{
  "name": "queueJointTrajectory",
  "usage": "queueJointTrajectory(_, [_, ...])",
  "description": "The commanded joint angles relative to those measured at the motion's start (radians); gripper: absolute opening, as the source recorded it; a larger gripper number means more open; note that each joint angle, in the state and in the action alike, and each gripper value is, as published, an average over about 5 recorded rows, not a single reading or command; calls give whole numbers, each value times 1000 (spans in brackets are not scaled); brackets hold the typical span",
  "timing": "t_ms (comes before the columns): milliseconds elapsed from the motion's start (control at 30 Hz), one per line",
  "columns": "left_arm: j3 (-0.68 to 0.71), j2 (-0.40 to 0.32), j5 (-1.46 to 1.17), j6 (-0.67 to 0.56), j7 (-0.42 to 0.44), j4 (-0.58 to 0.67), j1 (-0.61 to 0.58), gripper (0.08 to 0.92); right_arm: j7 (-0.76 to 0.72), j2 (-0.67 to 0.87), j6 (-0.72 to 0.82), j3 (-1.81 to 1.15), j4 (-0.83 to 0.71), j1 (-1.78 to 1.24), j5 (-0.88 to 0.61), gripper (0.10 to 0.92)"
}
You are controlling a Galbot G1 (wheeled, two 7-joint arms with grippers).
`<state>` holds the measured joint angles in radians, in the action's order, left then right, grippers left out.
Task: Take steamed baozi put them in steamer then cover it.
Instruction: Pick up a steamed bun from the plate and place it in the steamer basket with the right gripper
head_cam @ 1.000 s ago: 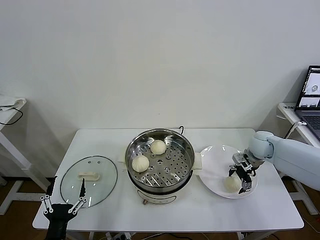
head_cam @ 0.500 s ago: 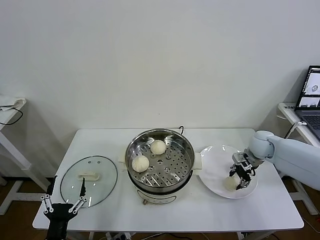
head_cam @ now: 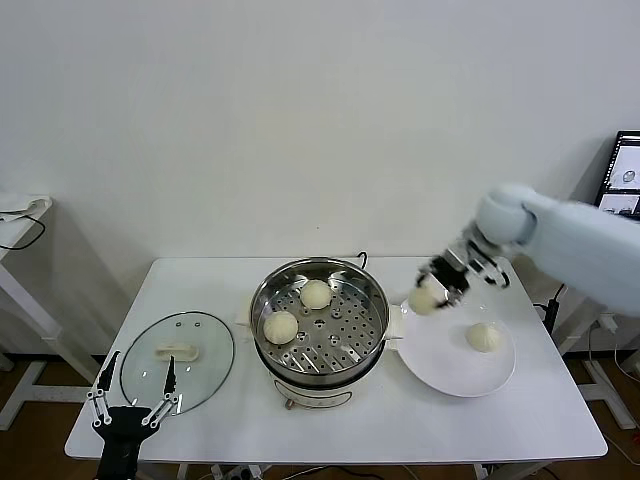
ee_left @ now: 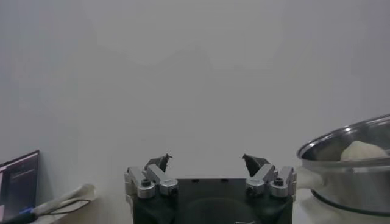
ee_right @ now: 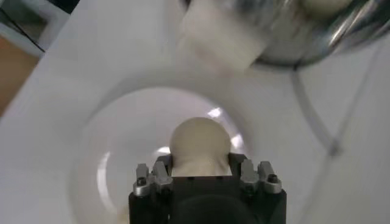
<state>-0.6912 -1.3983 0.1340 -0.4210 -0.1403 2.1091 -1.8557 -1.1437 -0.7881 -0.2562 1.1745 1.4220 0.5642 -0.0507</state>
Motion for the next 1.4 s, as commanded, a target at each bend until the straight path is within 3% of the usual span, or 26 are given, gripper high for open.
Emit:
queueJointTrajectory(33, [5, -1, -2, -1, 0, -13, 0, 823, -7, -218, -227, -9, 115, 187, 34, 622])
queueJointTrajectory(333, [12, -1, -5, 0, -2, -6, 4, 823, 6, -311, -290, 65, 216, 77, 175, 628])
queueJointTrajectory(767, [6, -6, -6, -3, -3, -24, 20, 823, 35, -345, -430, 62, 185, -53, 353, 639])
queueJointTrajectory(1200, [-4, -9, -11, -9, -4, -29, 23, 823, 12, -376, -464, 49, 164, -107, 391, 670])
queueJointTrajectory(1400, [-7, -11, -12, -11, -5, -30, 23, 823, 2, -380, -460, 48, 160, -116, 391, 733])
